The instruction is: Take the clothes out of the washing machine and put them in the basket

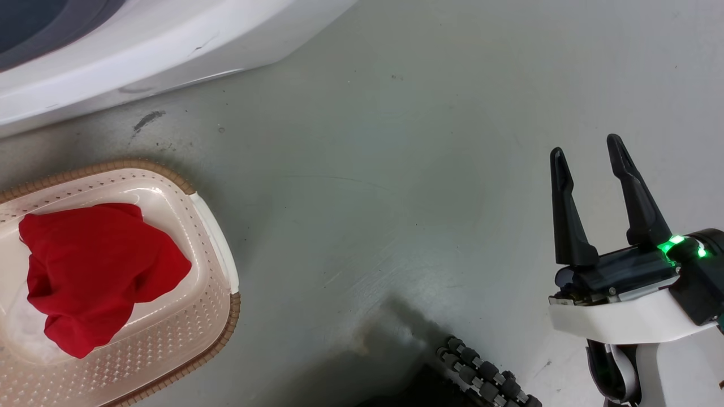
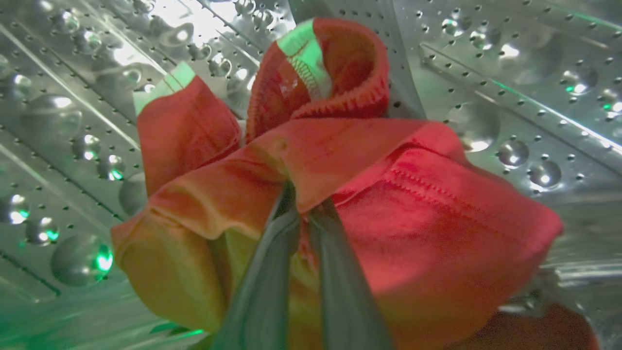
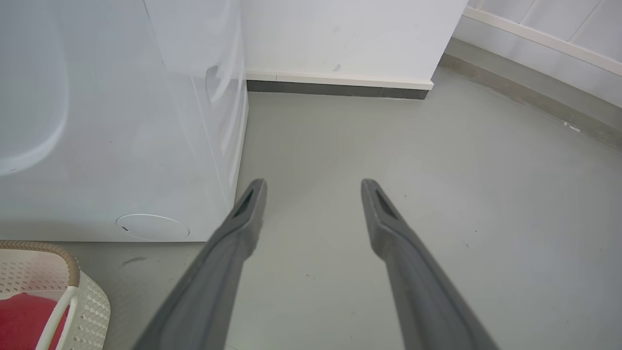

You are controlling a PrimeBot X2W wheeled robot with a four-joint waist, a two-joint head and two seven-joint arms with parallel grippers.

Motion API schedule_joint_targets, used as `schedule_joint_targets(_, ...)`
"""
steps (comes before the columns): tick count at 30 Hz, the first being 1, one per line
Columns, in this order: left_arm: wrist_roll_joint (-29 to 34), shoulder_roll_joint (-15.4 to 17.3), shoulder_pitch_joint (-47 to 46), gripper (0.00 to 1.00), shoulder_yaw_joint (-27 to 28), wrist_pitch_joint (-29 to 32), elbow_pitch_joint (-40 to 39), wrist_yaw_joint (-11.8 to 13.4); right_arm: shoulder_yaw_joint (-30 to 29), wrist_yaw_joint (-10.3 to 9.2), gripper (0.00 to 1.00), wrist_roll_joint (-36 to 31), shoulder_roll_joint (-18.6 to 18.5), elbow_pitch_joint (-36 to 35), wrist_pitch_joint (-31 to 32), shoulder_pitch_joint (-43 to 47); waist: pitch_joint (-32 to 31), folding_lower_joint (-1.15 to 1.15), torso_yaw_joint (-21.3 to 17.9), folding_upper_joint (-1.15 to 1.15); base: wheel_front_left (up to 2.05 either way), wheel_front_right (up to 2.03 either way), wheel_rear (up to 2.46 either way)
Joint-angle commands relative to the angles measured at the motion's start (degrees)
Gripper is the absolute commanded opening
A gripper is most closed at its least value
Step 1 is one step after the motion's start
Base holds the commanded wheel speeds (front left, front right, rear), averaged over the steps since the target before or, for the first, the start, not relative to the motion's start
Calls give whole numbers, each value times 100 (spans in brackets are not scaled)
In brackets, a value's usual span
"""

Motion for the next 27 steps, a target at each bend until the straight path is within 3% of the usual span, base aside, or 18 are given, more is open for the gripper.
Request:
schedule_joint_targets(1, -13, 29, 89, 0, -40, -50, 104, -22, -5, -4, 100, 3, 13, -53, -13, 38, 20, 0, 11, 0, 0, 0, 0)
schedule_joint_targets(9, -5, 36, -4, 0, -117, -645, 8, -47, 8, -4, 100, -80, 13, -4, -14, -136, -8, 0, 71, 0, 0, 0, 0)
schedule_joint_targets(27, -325, -574, 565, 0, -243, -2351, 139, -75, -317, -4, 100, -474, 10, 175, -14, -224, -946, 0, 741, 0, 0, 0, 0)
